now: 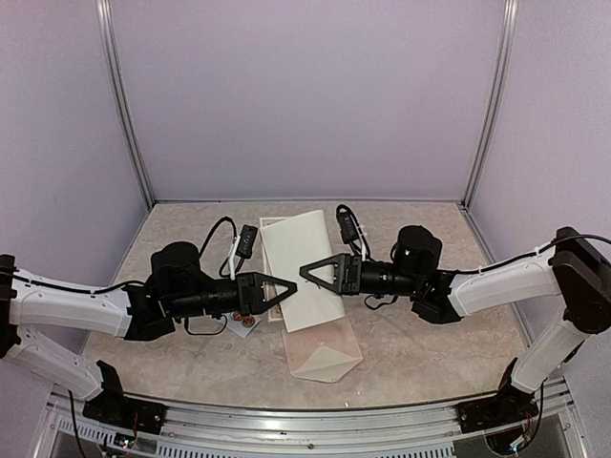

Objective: Place the letter into the envelope and seal it

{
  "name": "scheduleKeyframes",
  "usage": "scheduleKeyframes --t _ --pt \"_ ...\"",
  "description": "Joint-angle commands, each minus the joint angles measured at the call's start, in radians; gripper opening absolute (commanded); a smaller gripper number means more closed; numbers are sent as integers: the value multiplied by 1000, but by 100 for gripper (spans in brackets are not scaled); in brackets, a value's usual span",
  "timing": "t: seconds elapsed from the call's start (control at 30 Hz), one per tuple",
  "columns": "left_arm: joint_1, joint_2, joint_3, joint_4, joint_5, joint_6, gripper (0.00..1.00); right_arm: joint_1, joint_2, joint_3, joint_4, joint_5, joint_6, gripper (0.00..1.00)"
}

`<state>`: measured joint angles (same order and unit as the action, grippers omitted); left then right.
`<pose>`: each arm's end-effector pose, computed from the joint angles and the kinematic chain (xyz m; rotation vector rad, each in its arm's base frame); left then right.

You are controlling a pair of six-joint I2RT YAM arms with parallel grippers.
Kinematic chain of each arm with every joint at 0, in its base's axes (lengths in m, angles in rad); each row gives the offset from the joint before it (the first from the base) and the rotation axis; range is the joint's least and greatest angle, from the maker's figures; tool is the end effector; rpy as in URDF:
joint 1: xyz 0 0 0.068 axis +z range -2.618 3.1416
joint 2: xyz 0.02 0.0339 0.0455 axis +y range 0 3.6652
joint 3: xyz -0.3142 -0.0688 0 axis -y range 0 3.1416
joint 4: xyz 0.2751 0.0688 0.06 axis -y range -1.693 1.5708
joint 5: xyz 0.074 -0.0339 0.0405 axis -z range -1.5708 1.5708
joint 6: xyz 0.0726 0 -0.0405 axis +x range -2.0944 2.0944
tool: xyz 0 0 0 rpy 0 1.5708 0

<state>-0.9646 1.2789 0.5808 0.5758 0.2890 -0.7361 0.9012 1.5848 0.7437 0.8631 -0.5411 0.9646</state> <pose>0.1661 -0.2759 0.2660 0.4641 1.8779 -1.4596 0.2119 0.3280 0.2656 -0.4594 1.8407 1.8003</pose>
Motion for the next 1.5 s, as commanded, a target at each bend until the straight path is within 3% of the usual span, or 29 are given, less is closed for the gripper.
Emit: scheduleKeyframes --t 0.0,0.23,0.3,0.43,0.63,0.93,1.47 --pt "-16 19 -12 32 4 -6 26 6 0 0 49 39 24 34" --pt "-16 -29 -24 -19 -37 25 33 0 -16 -30 57 61 33 26" --pt "-11 -53 -28 -25 -36 24 40 -2 -22 -36 56 55 31 25" --pt "2 -80 -44 -18 -25 10 41 -5 -35 -52 67 52 32 25" --pt "21 -107 -86 14 -23 -14 29 -8 -57 -72 99 50 42 25" --pt "18 -95 -100 53 0 -27 0 -10 -74 -91 141 56 62 25" --pt "-23 -50 -126 181 10 -87 0 -10 -62 -107 248 90 101 28"
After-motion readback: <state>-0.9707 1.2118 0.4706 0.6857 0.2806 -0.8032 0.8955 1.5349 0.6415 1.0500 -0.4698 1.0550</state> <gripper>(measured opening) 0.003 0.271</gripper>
